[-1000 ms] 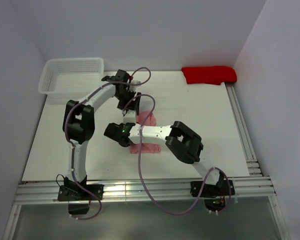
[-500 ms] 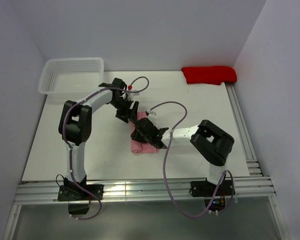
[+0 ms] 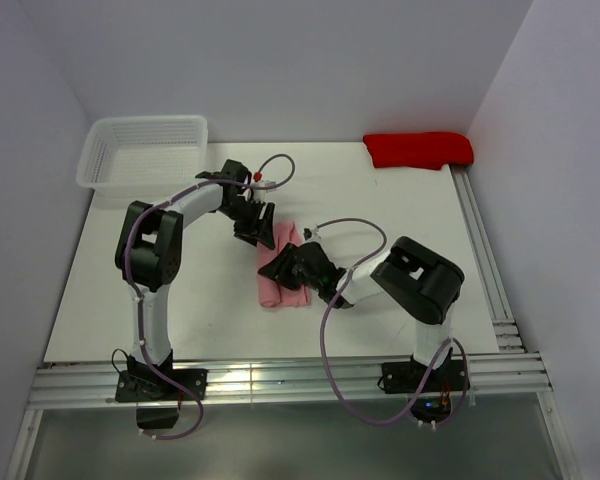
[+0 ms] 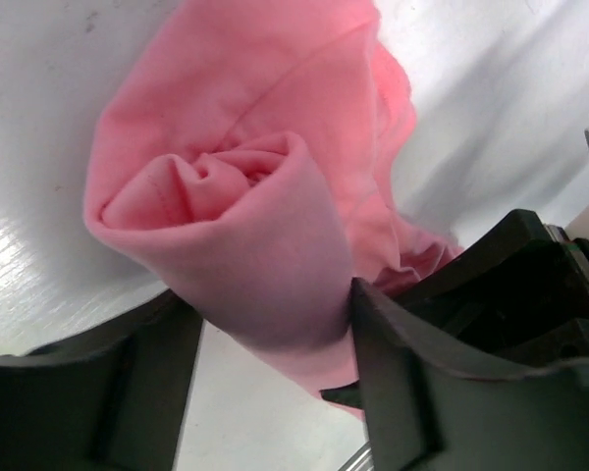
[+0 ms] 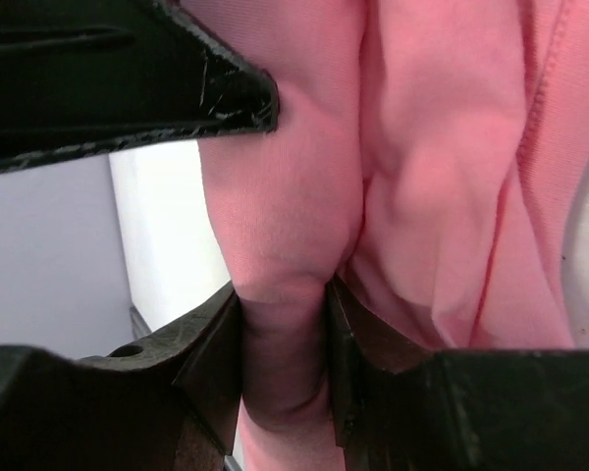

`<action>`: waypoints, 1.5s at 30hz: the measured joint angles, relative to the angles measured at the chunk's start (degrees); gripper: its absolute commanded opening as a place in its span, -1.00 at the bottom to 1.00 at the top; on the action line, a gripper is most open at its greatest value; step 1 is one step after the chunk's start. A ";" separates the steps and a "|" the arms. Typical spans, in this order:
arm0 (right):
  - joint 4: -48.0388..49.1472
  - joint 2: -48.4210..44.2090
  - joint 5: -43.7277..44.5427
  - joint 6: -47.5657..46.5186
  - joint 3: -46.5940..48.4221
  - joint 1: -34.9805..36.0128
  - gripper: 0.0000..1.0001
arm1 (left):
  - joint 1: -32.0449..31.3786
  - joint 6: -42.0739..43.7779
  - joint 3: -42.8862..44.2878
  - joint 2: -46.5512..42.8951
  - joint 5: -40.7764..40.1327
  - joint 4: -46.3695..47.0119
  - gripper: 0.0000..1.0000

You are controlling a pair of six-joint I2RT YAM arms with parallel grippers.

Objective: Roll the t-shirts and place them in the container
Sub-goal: Roll the tshirt

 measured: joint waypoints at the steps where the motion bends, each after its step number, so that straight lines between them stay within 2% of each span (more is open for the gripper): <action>1: 0.48 0.00 -0.04 0.44 -0.33 -0.02 -0.14 | 0.00 -0.59 0.00 0.07 -0.31 0.09 0.15; 5: -0.42 -0.31 0.35 0.90 -0.26 -0.11 0.04 | -0.02 -2.49 0.13 0.20 -2.25 0.00 -0.19; 7: -4.20 -1.31 1.44 0.57 0.90 0.04 0.07 | -0.33 -3.23 0.31 0.20 -3.43 -0.09 -0.27; 8: -6.84 -1.88 2.23 0.17 1.95 0.26 0.09 | -0.50 -3.45 0.46 0.20 -4.17 -0.26 -0.34; 13: -26.82 -2.75 8.85 -2.69 11.69 3.17 0.18 | -1.75 -3.52 2.10 0.22 -7.74 -1.90 -0.38; 23: -60.46 -1.95 21.53 -6.47 30.36 9.53 0.23 | -3.26 -3.45 3.43 0.50 -11.32 -3.17 -0.37; 27: -69.72 0.35 26.69 -7.72 40.15 11.65 0.21 | -3.45 -3.45 3.80 0.74 -11.82 -3.54 -0.37; 32: -73.57 4.02 30.10 -10.10 46.71 12.66 0.20 | -3.65 -3.45 4.09 0.81 -12.37 -3.82 -0.36; 38: -75.56 10.14 32.57 -12.48 49.81 12.55 0.20 | -3.78 -3.45 4.24 0.85 -12.50 -4.02 -0.32; 45: -76.35 12.31 33.03 -12.63 49.81 12.28 0.20 | -3.91 -3.15 4.42 1.03 -12.98 -4.15 0.12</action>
